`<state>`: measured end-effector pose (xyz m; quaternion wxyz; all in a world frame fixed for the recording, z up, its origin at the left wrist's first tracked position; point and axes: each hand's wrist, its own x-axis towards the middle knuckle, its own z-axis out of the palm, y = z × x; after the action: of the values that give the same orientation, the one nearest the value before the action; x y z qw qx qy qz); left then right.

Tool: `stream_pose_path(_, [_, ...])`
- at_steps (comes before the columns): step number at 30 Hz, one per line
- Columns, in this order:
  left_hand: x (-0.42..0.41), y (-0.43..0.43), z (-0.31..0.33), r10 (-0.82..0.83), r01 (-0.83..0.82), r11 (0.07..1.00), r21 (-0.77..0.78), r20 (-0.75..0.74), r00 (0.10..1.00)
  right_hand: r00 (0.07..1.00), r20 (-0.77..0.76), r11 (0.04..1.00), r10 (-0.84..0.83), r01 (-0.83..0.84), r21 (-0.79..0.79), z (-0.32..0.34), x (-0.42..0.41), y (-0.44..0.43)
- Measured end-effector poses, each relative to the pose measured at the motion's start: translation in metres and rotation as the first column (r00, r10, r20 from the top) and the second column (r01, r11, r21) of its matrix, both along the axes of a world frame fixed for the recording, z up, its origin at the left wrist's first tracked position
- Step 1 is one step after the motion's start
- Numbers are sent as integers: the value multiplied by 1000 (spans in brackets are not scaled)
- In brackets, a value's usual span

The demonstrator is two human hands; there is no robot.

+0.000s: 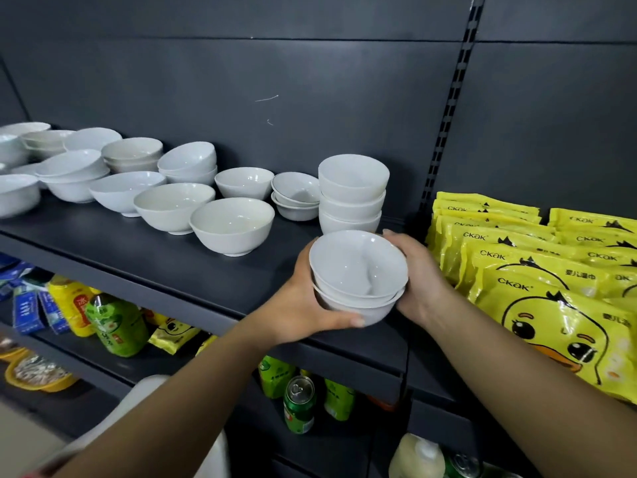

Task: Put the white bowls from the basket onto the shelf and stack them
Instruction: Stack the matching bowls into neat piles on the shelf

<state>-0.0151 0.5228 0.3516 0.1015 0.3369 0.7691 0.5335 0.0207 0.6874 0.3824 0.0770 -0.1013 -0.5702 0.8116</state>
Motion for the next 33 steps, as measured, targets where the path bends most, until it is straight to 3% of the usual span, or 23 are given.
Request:
stream_pose_path(5, [-8,-23,-3,112,-109,991,84,-41,993,998,-6,985,58,-57,166,1,-7,-21])
stream_pose_path(9, [-15,-47,-5,169,-163,983,89,-65,983,996,92,950,-17,-12,312,13,-23,-48])
stream_pose_path(13, [-10,-68,-1,277,-269,955,124,-53,959,994,96,953,56,-82,291,17,-38,-71])
stream_pose_path(16, [0,-88,10,322,-313,936,160,-38,946,971,1,955,237,-234,182,16,-38,-85])
stream_pose_path(21, [27,-131,25,462,-438,866,242,-51,886,814,-164,826,558,-524,210,7,-43,-121])
stream_pose_path(24, [55,-172,25,584,-562,781,271,-1,811,643,-244,686,726,-702,190,3,-38,-162])
stream_pose_path(28, [109,-222,20,658,-657,688,309,118,744,490,-281,552,825,-806,213,-7,-4,-217])
stream_pose_path(33, [203,-292,19,726,-732,614,294,152,670,385,-284,450,878,-865,221,-13,62,-299])
